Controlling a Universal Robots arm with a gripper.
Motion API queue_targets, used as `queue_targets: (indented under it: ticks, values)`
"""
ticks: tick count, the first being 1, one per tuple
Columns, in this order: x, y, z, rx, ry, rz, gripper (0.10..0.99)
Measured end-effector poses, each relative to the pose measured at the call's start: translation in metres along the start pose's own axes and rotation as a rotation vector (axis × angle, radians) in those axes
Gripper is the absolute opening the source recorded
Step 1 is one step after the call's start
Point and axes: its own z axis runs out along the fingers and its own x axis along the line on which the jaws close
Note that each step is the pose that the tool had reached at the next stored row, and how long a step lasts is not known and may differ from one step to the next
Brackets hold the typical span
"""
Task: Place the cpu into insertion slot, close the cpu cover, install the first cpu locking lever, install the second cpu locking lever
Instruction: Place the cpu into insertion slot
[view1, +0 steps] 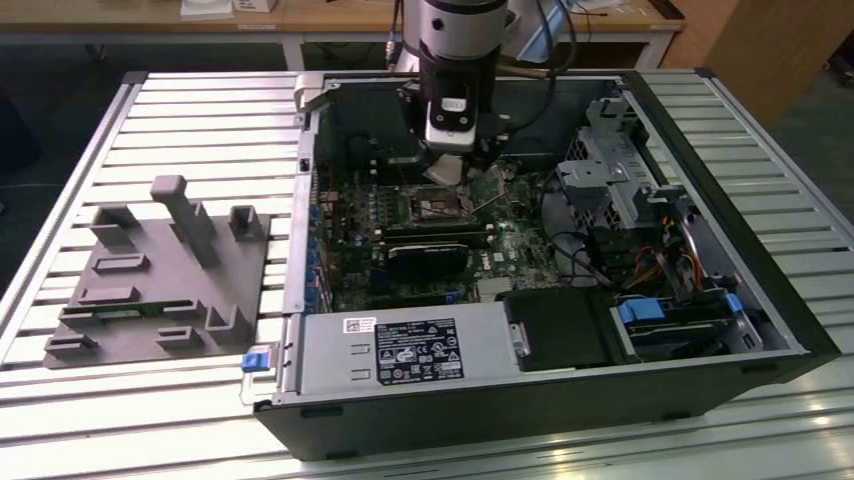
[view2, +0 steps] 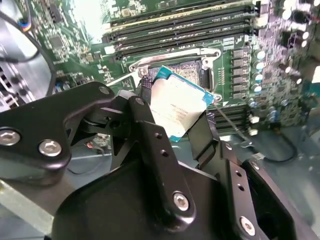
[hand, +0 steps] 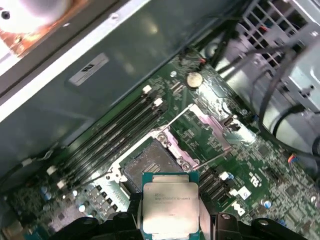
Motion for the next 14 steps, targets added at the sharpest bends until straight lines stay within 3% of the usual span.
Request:
queue_targets:
  ticks: [14]
  values:
    - [-0.0001, -0.0003, 0.0027, -0.003, -0.0218, 0.242, 0.537]
